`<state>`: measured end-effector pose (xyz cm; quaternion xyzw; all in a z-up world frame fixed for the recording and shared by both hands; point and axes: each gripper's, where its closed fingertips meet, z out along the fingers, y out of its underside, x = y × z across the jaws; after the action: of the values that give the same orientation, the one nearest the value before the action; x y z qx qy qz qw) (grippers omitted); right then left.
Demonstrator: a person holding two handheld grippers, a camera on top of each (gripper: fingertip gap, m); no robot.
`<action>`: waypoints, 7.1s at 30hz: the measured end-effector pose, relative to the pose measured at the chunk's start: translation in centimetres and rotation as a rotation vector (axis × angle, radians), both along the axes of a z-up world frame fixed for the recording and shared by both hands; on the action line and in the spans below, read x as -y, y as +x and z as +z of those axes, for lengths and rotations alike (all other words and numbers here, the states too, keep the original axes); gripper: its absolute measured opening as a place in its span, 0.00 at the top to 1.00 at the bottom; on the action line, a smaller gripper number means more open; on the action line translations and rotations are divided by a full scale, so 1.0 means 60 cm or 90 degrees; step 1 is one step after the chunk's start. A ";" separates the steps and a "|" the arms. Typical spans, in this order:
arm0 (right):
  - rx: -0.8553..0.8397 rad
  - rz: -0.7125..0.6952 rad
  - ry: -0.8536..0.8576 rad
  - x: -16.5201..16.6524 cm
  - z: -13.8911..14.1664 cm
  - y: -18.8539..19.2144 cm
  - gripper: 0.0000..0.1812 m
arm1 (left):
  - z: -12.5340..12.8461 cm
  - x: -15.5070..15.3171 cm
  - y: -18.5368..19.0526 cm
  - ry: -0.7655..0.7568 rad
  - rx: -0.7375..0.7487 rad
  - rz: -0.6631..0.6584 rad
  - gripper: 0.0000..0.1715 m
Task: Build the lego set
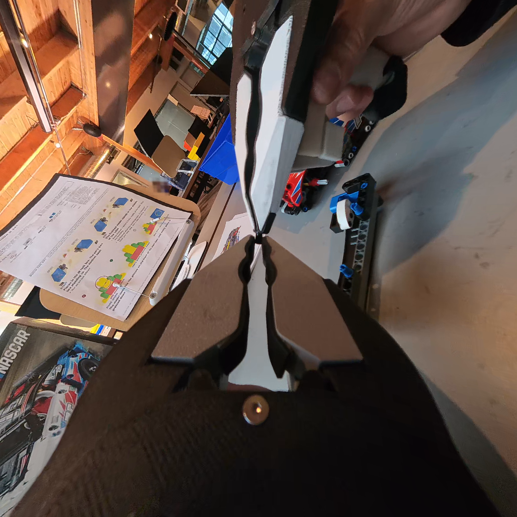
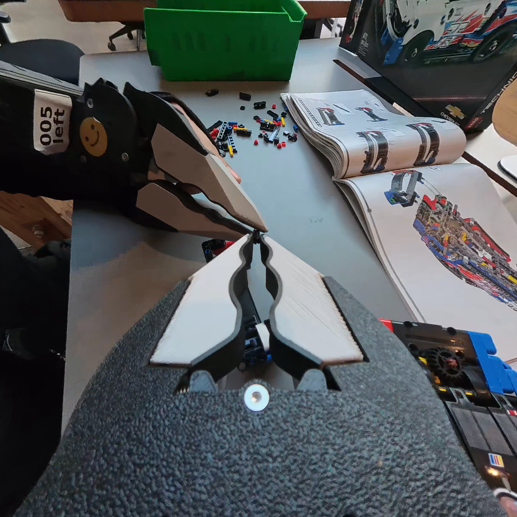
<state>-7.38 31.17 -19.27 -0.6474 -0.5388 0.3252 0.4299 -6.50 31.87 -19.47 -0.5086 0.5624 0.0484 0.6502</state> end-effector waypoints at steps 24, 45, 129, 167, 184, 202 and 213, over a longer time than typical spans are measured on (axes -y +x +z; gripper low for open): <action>0.098 -0.095 -0.075 0.029 -0.021 0.196 0.98 | -0.029 0.028 0.015 -0.443 0.132 -0.111 0.83; 0.316 0.108 0.005 0.055 -0.052 0.118 0.97 | -0.106 0.058 0.079 -0.568 -0.135 -0.131 0.88; 0.287 0.044 -0.105 0.039 -0.069 0.095 0.97 | -0.110 0.050 0.064 -0.512 -0.112 -0.097 0.89; 0.326 0.225 -0.001 0.030 -0.080 0.089 0.98 | -0.116 0.044 0.064 -0.604 -0.068 -0.137 0.96; 0.396 0.233 0.212 0.026 -0.083 0.086 0.98 | -0.118 0.039 0.060 -0.606 -0.069 -0.119 0.97; 0.143 0.036 -0.038 0.022 -0.086 0.093 0.98 | -0.119 0.037 0.057 -0.613 -0.061 -0.115 0.97; 0.453 0.272 0.178 0.024 -0.086 0.089 0.98 | -0.119 0.037 0.057 -0.610 -0.063 -0.115 0.97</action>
<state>-2.07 29.72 -24.42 -0.5288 -0.8140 0.0871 0.2241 -3.09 29.65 -26.58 -0.6968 0.5933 -0.2487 0.3171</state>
